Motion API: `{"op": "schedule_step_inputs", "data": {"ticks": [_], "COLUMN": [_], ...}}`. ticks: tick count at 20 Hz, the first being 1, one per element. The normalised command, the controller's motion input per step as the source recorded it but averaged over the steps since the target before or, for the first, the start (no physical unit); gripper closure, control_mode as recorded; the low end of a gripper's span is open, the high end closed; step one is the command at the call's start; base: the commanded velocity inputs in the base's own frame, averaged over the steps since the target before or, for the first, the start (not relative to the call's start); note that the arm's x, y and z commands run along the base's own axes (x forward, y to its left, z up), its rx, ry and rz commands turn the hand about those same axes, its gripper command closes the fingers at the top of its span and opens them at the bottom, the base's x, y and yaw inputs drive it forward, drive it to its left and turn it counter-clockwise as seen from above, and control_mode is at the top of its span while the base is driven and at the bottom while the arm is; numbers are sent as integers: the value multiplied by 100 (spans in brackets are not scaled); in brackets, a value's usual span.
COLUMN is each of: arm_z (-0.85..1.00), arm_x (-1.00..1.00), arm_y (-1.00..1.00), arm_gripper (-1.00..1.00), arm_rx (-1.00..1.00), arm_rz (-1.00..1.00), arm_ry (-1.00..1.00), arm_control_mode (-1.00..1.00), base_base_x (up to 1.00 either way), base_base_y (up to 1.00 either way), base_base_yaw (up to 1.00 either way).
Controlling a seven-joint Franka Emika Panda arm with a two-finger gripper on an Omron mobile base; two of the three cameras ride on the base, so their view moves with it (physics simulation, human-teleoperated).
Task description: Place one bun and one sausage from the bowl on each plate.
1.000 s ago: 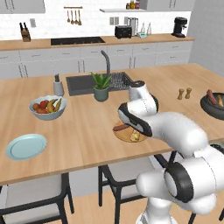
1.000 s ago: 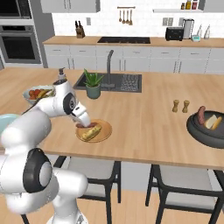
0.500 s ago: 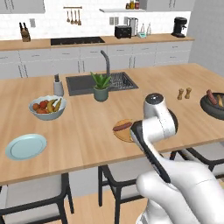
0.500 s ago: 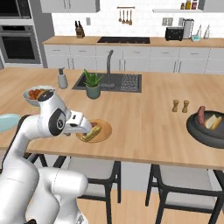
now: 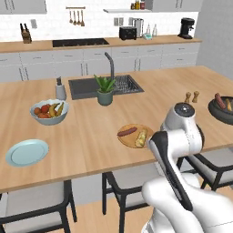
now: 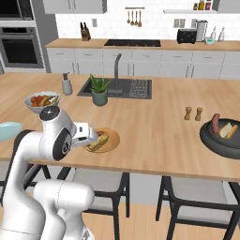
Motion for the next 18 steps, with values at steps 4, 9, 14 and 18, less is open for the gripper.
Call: {"op": "schedule_step_inputs", "data": {"ticks": [4,9,14,18], "arm_z": [31,0,-5,0], "arm_x": [-2,-28,-12,0], "arm_y": [0,18,6,0], "arm_gripper": [-100,-100,-100,-100], "arm_rx": [7,1,-1,0], "arm_rz": [3,0,0,0], "arm_ry": [3,3,9,0], "arm_control_mode": [-100,-100,100,100], "base_base_x": [0,0,-25,-79], "base_base_y": [0,0,0,-7], "base_base_yaw": [0,0,0,-6]}}
